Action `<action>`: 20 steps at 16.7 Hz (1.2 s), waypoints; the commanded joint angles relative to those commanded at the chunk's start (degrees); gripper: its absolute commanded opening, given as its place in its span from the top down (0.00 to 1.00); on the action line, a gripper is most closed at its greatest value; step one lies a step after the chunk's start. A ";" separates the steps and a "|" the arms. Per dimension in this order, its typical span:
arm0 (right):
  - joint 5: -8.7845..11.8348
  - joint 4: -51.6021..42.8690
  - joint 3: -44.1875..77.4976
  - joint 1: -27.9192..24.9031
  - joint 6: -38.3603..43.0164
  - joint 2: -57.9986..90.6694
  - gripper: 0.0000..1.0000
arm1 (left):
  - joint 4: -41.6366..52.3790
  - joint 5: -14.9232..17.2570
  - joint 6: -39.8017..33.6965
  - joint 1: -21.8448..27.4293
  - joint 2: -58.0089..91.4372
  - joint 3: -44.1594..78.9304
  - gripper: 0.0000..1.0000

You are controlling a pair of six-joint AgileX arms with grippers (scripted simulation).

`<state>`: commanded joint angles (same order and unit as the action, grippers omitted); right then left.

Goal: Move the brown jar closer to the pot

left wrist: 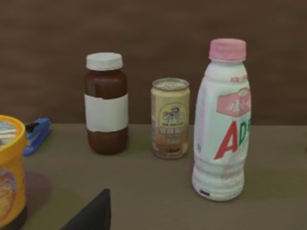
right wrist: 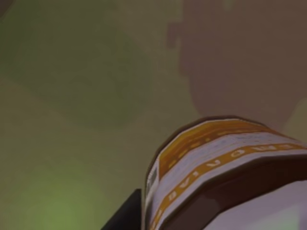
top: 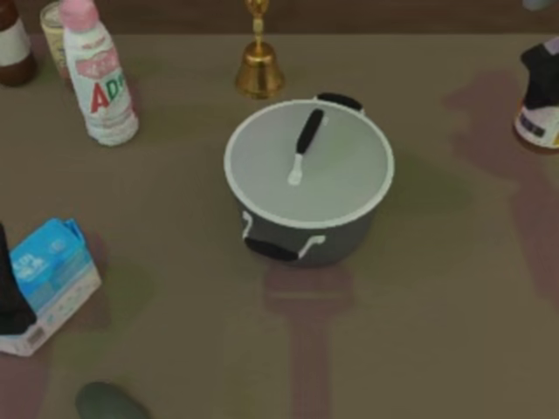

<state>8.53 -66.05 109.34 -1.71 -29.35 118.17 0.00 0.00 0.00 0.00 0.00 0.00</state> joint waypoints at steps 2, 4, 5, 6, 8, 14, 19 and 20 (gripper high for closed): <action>-0.98 1.12 -1.51 -1.35 3.06 -0.43 1.00 | 0.00 0.00 0.00 0.00 0.00 0.00 0.00; -2.60 2.89 -4.02 -3.27 8.48 -1.13 1.00 | 0.00 0.00 0.00 0.00 0.00 0.00 0.00; -3.59 3.97 -5.55 -4.39 11.94 -1.58 1.00 | 0.00 0.00 0.00 0.00 0.00 0.00 0.00; -4.67 5.16 -7.21 -5.59 15.79 -2.10 1.00 | 0.00 0.00 0.00 0.00 0.00 0.00 0.00; -6.95 7.77 -10.80 -8.16 24.17 -3.31 1.00 | 0.00 0.00 0.00 0.00 0.00 0.00 0.00; -12.92 14.88 -20.54 -15.14 44.52 -6.93 1.00 | 0.00 0.00 0.00 0.00 0.00 0.00 0.00; -13.95 16.13 -22.32 -16.36 47.25 -7.61 1.00 | 0.00 0.00 0.00 0.00 0.00 0.00 0.00; -13.79 16.00 -22.19 -16.08 47.28 -7.33 1.00 | 0.00 0.00 0.00 0.00 0.00 0.00 0.00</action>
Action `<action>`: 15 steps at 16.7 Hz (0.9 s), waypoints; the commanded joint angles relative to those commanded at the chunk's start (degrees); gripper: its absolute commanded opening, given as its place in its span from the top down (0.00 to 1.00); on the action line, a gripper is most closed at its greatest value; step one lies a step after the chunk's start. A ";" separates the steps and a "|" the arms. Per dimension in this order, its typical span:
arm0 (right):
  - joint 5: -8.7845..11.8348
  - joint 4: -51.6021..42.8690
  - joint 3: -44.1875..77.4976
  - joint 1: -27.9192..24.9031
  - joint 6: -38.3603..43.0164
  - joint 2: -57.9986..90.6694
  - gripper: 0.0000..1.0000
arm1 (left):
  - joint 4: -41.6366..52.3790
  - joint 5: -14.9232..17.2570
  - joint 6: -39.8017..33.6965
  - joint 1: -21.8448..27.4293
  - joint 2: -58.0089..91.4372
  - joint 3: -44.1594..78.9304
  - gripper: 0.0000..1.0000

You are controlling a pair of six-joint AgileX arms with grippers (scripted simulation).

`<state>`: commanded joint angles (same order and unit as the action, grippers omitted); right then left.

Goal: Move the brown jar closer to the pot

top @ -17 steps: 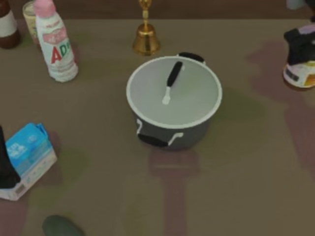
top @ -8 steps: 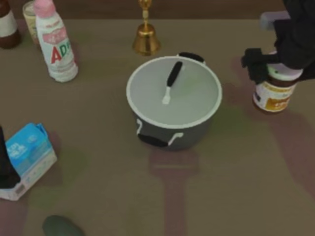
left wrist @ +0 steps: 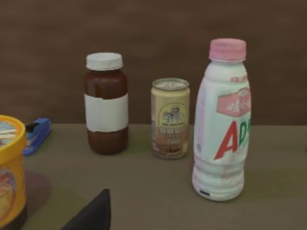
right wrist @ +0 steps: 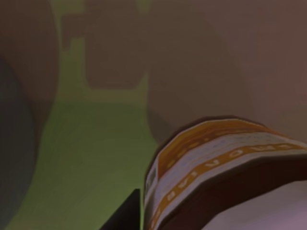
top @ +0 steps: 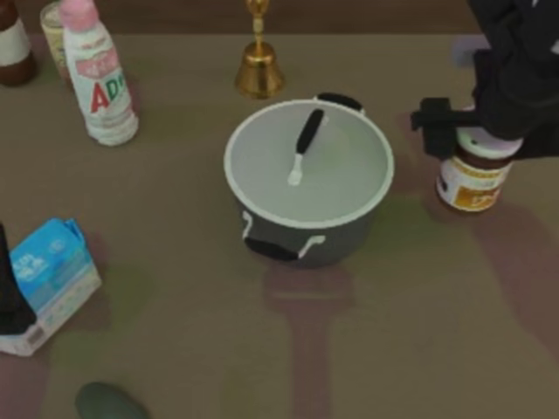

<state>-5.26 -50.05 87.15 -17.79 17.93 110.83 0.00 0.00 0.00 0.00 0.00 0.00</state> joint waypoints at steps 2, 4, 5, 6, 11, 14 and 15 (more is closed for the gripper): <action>0.02 0.94 -0.49 -0.08 -0.09 0.34 1.00 | 0.00 0.00 0.00 0.00 0.00 0.00 0.00; -0.02 3.50 -1.93 -0.09 -0.17 1.44 1.00 | 0.00 0.00 0.00 0.00 0.00 0.00 0.00; -0.05 5.07 -2.82 -0.07 -0.18 2.12 1.00 | 0.00 0.00 0.00 0.00 0.00 0.00 0.00; -0.08 6.67 -3.69 -0.05 -0.19 2.81 1.00 | 0.00 0.00 0.00 0.00 0.00 0.00 0.00; -0.14 9.83 -5.36 -0.03 -0.22 4.18 1.00 | 0.00 0.00 0.00 0.00 0.00 0.00 0.00; -0.14 9.83 -5.36 -0.03 -0.22 4.18 0.85 | 0.00 0.00 0.00 0.00 0.00 0.00 0.00; -0.14 9.83 -5.36 -0.03 -0.22 4.18 0.77 | 0.00 0.00 0.00 0.00 0.00 0.00 0.00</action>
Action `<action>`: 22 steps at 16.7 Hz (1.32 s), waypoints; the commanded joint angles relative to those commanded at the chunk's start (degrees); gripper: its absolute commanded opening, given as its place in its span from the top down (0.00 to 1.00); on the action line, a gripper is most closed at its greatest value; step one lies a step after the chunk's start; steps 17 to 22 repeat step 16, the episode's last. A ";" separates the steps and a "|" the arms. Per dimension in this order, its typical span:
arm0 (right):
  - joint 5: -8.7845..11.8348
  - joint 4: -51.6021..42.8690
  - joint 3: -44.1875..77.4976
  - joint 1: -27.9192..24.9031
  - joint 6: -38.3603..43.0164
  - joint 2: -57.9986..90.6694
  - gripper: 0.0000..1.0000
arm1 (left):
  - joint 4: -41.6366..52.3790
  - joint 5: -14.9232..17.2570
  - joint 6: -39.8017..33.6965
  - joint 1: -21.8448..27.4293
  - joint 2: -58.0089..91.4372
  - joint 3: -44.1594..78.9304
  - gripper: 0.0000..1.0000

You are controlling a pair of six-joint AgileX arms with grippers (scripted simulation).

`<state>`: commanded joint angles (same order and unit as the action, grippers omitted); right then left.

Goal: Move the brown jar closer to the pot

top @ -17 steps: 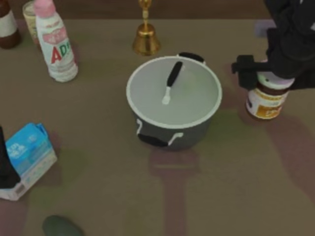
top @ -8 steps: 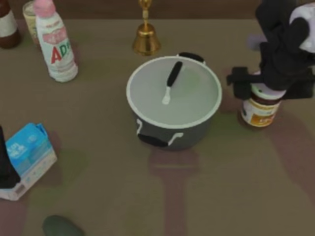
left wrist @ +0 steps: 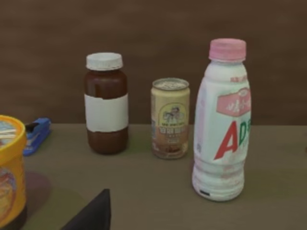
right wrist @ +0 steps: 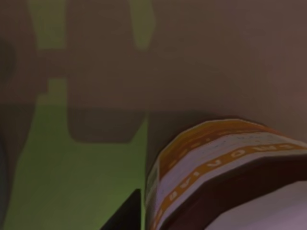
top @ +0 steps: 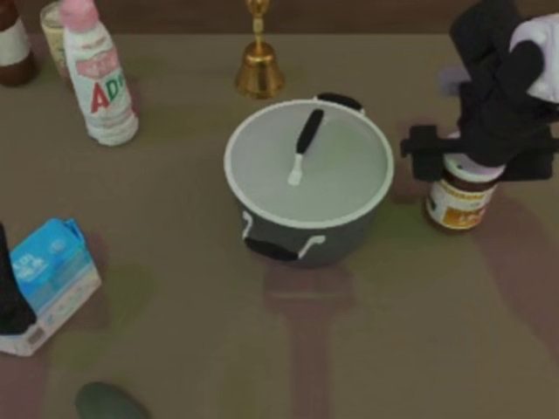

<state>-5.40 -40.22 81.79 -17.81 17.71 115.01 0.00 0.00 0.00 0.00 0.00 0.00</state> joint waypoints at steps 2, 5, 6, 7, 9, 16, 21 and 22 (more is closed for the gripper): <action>0.00 0.00 0.00 0.00 0.00 0.00 0.62 | 0.00 0.00 0.00 0.00 0.00 0.00 0.00; 0.00 0.00 0.00 0.00 0.00 0.00 0.40 | 0.00 0.00 0.00 0.00 0.00 0.00 0.00; 0.00 0.00 0.00 0.00 0.00 0.00 0.32 | 0.00 0.00 0.00 0.00 0.00 0.00 0.00; 0.00 0.00 0.00 0.00 0.00 0.00 0.25 | 0.00 0.00 0.00 0.00 0.00 0.00 0.00; 0.00 0.00 0.00 0.00 0.00 0.00 0.10 | 0.00 0.00 0.00 0.00 0.00 0.00 0.00; 0.00 0.00 0.00 0.00 0.00 0.00 0.00 | 0.00 0.00 0.00 0.00 0.00 0.00 0.00; 0.00 0.00 0.00 0.00 0.00 0.00 0.00 | 0.00 0.00 0.00 0.00 0.00 0.00 0.00; 0.00 0.00 0.00 0.00 0.00 0.00 0.00 | 0.00 0.00 0.00 0.00 0.00 0.00 0.00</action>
